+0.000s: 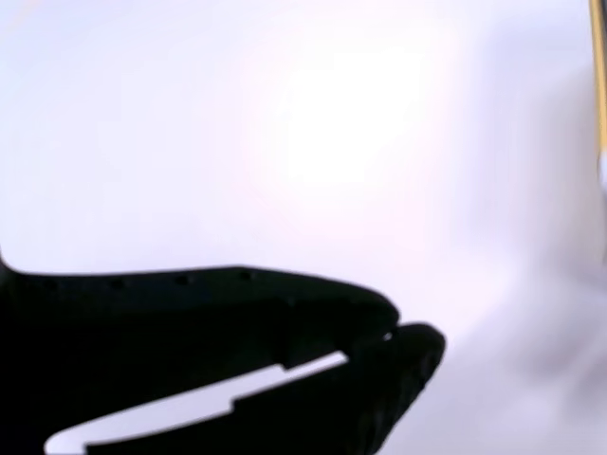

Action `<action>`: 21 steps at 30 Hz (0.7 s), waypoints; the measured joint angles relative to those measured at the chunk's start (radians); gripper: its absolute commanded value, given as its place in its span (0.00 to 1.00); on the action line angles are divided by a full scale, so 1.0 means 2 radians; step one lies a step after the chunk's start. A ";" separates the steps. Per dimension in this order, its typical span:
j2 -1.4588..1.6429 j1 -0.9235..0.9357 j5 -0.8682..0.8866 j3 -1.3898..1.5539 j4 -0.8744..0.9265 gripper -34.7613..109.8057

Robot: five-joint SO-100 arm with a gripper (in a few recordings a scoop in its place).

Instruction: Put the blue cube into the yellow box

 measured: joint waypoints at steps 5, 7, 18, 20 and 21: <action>0.061 -0.004 0.005 0.084 0.053 0.24; 0.067 0.003 0.009 0.086 0.077 0.24; 0.067 0.005 0.068 0.086 0.189 0.24; 0.067 0.005 0.069 0.086 0.189 0.24; 0.067 0.005 0.069 0.086 0.189 0.24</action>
